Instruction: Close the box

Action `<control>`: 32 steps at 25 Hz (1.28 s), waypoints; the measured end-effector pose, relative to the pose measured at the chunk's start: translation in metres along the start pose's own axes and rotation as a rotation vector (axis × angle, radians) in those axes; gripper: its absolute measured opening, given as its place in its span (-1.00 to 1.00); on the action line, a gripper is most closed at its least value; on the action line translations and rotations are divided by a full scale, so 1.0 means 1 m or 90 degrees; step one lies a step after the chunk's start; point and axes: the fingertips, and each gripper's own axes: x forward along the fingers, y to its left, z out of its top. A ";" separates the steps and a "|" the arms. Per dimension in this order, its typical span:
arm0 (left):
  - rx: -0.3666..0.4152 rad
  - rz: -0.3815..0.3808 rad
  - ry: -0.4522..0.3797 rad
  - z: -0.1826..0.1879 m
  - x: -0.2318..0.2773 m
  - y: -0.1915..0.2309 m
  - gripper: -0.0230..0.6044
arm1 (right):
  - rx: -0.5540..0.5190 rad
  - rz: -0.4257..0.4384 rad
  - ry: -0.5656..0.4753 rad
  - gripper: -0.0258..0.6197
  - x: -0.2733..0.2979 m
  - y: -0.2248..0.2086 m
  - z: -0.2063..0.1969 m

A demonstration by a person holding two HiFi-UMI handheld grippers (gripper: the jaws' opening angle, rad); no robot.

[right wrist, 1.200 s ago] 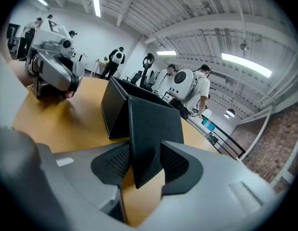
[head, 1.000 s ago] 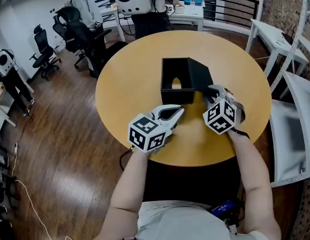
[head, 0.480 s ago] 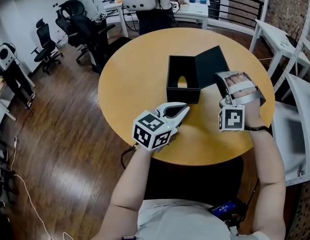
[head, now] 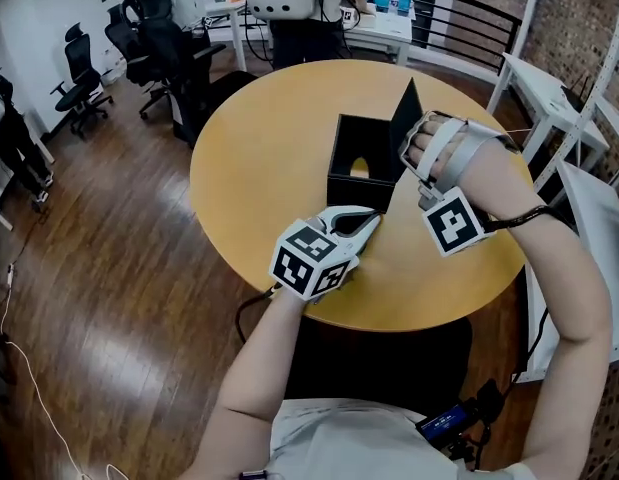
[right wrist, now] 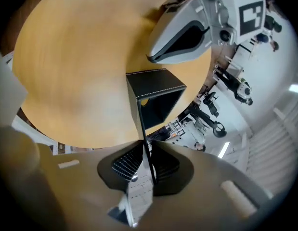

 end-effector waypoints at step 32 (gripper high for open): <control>-0.003 0.011 0.002 0.003 0.001 0.007 -0.92 | 0.106 -0.028 -0.226 -0.92 0.023 -0.097 0.027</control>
